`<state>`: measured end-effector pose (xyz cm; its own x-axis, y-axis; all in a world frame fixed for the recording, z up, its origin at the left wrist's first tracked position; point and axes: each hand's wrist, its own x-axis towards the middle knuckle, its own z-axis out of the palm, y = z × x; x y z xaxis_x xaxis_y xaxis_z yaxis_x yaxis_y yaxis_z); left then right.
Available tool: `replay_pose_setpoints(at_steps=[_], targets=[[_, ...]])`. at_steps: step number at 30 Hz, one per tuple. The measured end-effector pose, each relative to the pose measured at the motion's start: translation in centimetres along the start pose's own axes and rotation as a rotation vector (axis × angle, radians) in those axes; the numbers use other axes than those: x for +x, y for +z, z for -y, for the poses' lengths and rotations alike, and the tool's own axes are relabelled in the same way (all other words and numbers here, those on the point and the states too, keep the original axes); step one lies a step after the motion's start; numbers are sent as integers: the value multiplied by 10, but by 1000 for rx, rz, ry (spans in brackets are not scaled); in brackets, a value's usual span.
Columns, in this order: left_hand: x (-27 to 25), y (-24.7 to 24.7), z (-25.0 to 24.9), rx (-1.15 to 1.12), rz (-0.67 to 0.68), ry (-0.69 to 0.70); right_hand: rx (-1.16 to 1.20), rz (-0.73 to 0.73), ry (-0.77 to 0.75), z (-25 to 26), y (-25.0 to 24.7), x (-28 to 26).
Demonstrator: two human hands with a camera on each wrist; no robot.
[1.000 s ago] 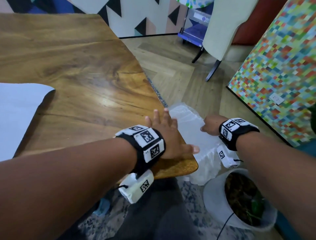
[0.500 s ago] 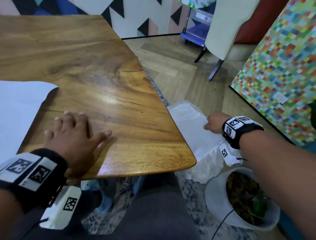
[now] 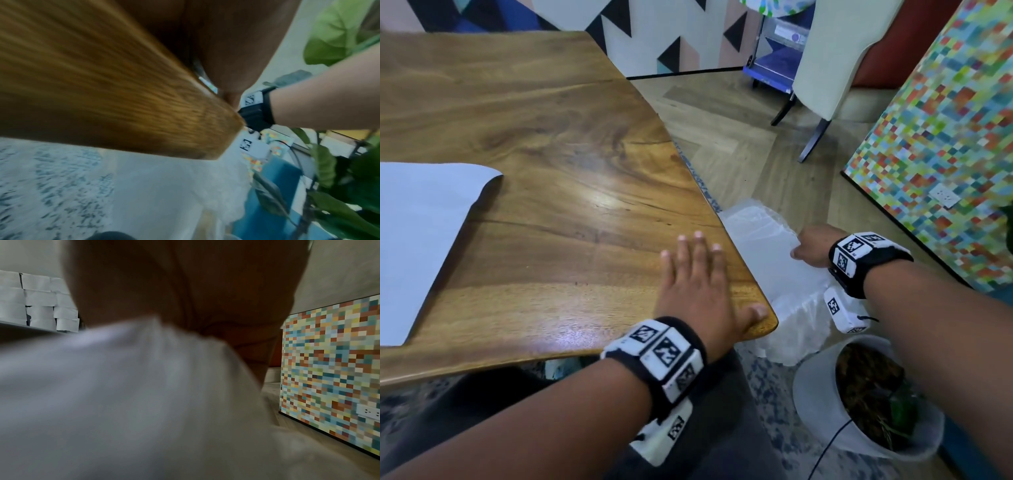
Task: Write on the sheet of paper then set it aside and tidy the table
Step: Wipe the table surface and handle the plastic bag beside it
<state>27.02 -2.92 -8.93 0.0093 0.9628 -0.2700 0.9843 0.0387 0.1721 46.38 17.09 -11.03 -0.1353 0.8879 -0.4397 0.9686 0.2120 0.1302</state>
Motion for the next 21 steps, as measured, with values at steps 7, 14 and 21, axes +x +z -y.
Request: replay_pose_setpoints(at_steps=[7,14,21], targets=[[-6,-17,-50,-274,126,384,-1,3,-18,2,-3,1],[56,-67,54,-78,-32,-150,24,-1,-1,-5,-2,-3],[116,-68,61,64,37,-200,14,31,7,-10,6,-1]])
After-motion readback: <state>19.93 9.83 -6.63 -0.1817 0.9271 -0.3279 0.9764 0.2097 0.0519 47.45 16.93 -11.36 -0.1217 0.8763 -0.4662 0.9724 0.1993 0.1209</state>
